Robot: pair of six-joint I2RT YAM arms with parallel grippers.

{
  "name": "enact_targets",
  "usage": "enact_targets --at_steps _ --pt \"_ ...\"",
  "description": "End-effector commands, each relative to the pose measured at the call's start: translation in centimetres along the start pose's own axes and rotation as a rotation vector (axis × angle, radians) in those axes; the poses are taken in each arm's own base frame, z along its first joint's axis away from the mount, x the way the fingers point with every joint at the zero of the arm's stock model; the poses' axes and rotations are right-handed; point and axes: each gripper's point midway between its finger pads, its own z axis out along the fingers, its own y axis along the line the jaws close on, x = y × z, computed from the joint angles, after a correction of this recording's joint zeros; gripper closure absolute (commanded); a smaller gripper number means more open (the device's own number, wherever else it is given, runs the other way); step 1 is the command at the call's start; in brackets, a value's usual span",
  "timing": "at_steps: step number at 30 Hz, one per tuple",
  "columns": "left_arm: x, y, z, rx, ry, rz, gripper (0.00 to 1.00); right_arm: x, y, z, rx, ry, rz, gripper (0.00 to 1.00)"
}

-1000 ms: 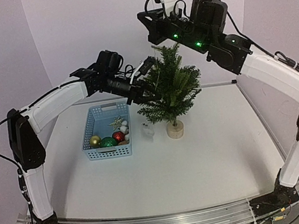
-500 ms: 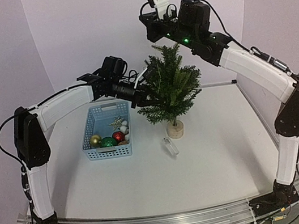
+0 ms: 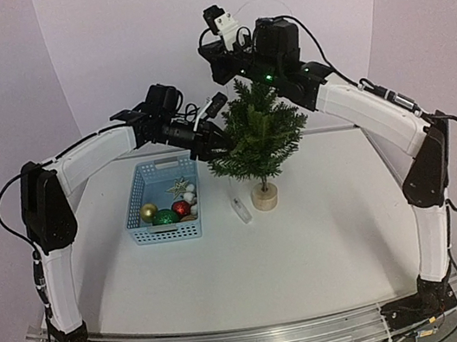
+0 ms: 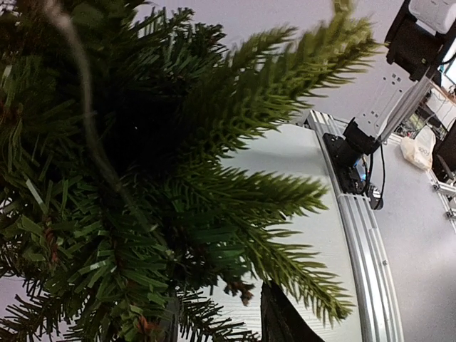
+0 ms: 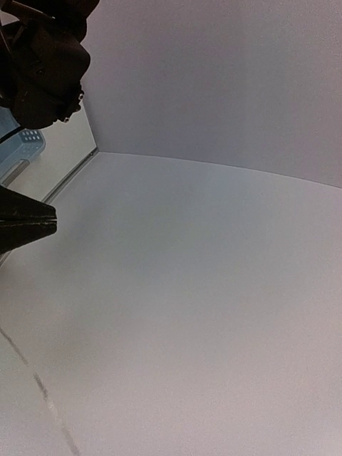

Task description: Decorate the small christmas tree

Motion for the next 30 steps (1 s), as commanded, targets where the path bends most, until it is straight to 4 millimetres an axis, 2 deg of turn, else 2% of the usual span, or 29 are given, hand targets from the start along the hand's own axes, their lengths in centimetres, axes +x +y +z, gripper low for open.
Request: enact_targets --at_steps 1,4,7,11,14,18,23,26,30 --pt "-5.2 -1.6 -3.5 -0.002 -0.073 0.109 0.53 -3.6 -0.4 -0.3 -0.002 -0.096 0.019 1.00" --pt "-7.1 -1.4 -5.7 -0.031 -0.106 0.138 0.42 -4.1 -0.7 -0.3 -0.008 -0.112 0.052 1.00" --pt "-8.7 -1.6 -7.0 -0.049 -0.133 0.173 0.34 -5.3 -1.0 -0.5 -0.029 -0.141 0.106 1.00" --pt "-11.1 -2.0 -7.5 -0.026 -0.196 0.167 0.32 -5.9 -0.5 -0.6 -0.084 -0.160 0.169 1.00" --pt "-11.9 -2.1 -7.5 -0.009 -0.222 0.161 0.32 -6.1 -0.1 -0.7 -0.112 -0.165 0.203 1.00" --pt "-13.1 -1.0 -7.8 -0.068 -0.256 0.167 0.32 -6.3 0.1 -0.6 -0.136 -0.175 0.236 1.00" --pt "-16.4 -0.5 -8.8 -0.127 -0.352 0.222 0.31 -6.9 0.5 -0.5 -0.167 -0.203 0.287 1.00" --pt "-16.7 0.2 -8.6 -0.147 -0.373 0.223 0.37 -7.1 0.5 -0.4 -0.173 -0.210 0.302 1.00" --pt "-16.3 0.3 -7.7 -0.143 -0.367 0.211 0.59 -7.1 0.5 -0.4 -0.176 -0.214 0.311 1.00"
